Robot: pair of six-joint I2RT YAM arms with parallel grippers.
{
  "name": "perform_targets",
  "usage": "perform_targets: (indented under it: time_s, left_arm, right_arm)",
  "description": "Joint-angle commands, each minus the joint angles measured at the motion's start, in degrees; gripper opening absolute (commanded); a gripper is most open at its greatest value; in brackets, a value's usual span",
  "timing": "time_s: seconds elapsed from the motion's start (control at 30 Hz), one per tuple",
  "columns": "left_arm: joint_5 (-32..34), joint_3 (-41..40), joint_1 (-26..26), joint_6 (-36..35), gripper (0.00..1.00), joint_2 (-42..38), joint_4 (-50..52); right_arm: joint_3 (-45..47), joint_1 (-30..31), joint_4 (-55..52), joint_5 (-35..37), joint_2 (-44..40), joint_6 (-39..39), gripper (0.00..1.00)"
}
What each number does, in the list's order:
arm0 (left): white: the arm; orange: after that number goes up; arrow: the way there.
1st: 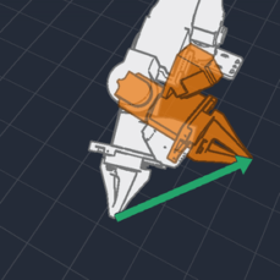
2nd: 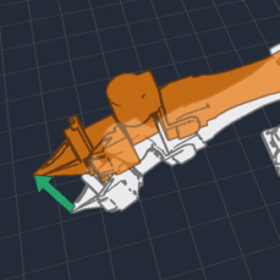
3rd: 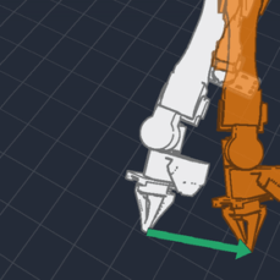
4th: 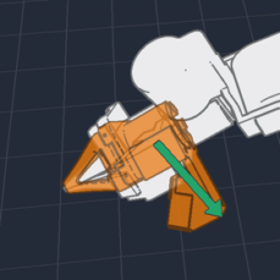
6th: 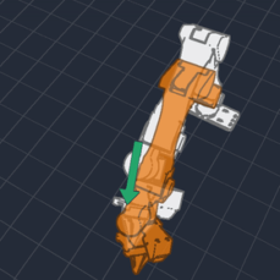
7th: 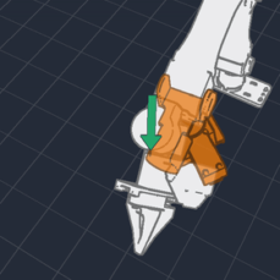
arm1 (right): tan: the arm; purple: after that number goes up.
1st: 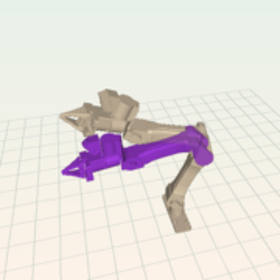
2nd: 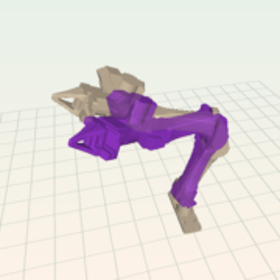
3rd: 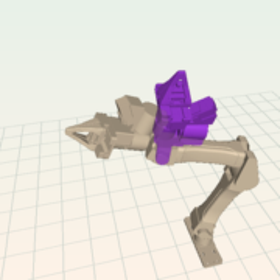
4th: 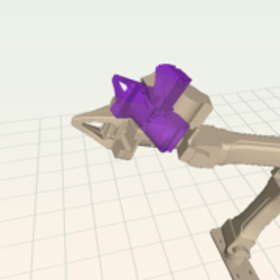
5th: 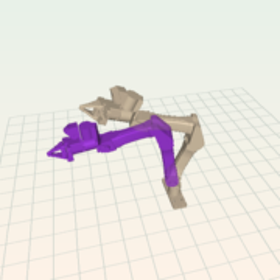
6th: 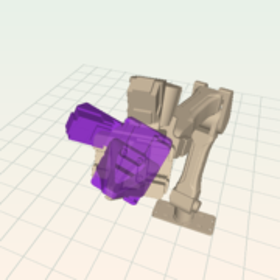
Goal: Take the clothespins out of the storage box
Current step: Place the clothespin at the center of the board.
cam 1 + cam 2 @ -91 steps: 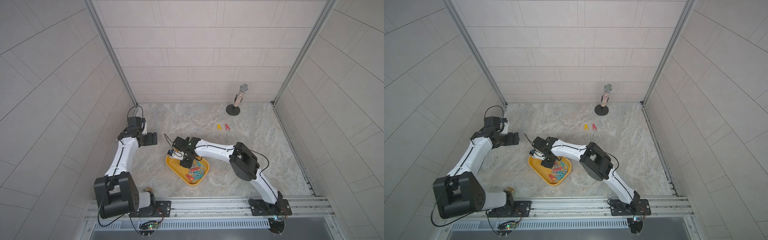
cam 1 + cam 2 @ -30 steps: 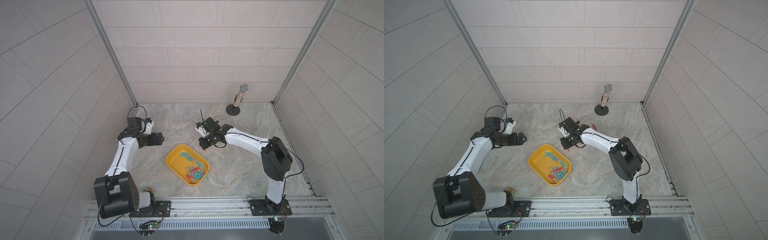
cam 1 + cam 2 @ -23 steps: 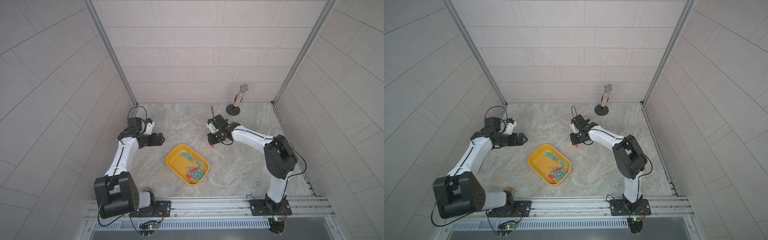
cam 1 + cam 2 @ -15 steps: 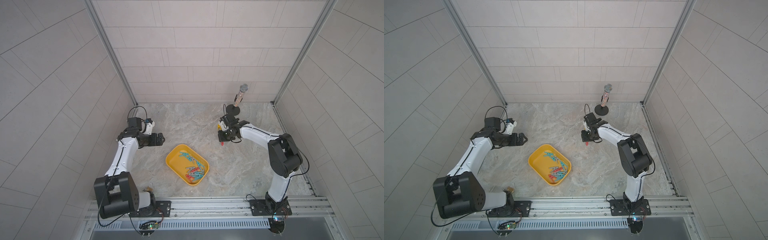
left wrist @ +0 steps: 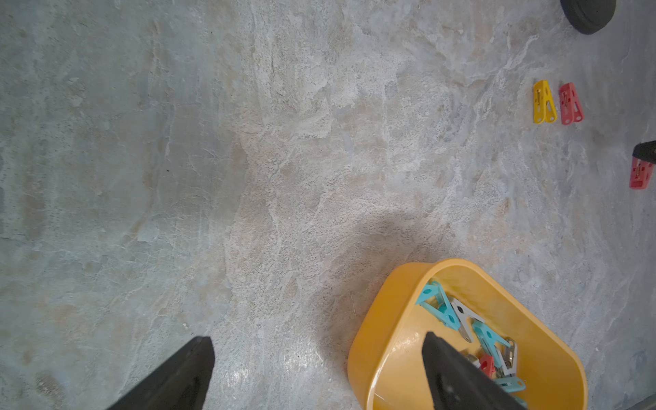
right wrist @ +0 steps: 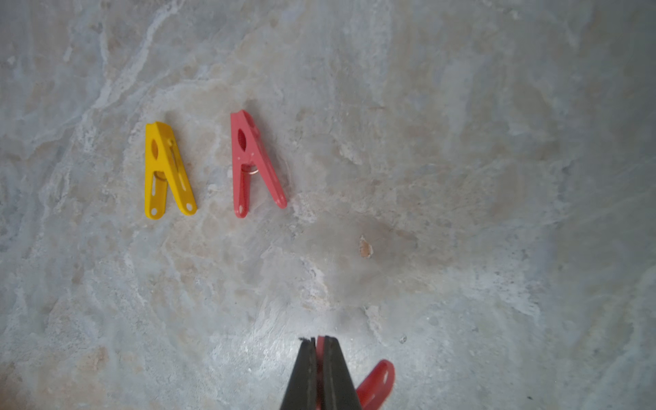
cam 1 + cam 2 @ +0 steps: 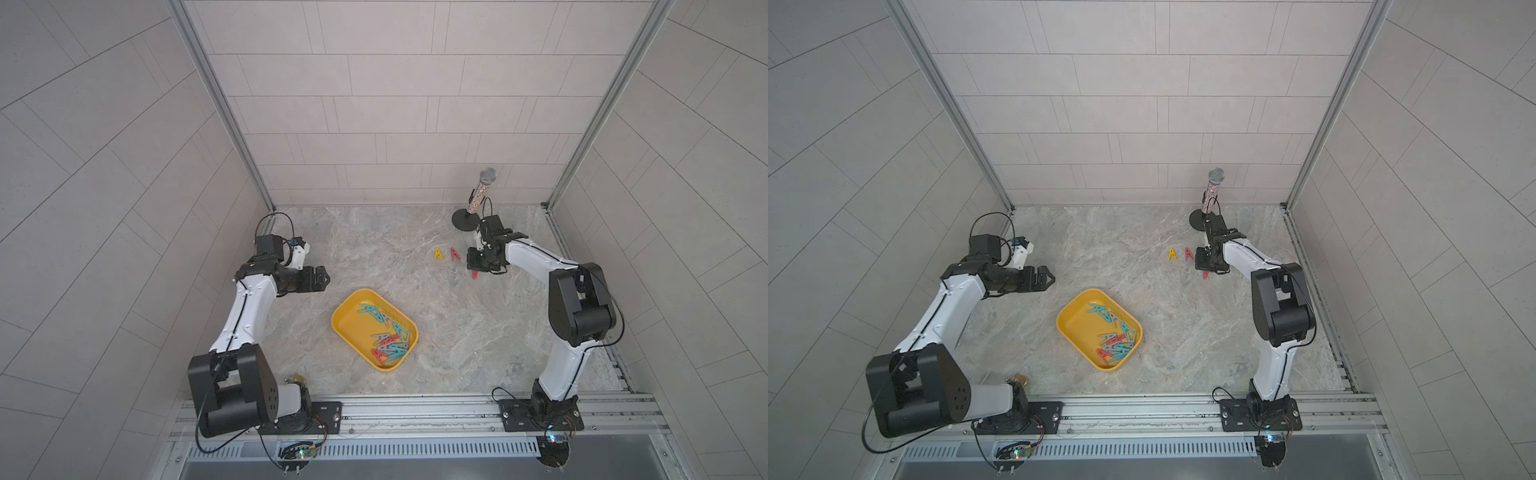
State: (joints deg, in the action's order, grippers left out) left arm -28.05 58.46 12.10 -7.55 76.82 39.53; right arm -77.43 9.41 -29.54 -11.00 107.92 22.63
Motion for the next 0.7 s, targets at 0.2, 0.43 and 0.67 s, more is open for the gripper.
perform_targets:
  time_s: [0.2, 0.43, 0.67]
  left_arm:
    - [-0.07, -0.43, 0.29, -0.7, 1.0, -0.42, 0.9]
    - [-0.16, -0.45, 0.33, -0.87, 1.0, -0.54, 0.9]
    - [-0.15, -0.45, 0.29, -0.8, 1.0, -0.53, 0.91]
  right_arm:
    - [-10.12, -1.93, -3.19, 2.34, 9.76, -2.43, 0.0]
    - [-16.04, -2.73, -4.36, 3.45, 14.68, -4.68, 0.0]
    - [-19.39, -2.73, -4.16, 2.57, 17.99, -5.58, 0.0]
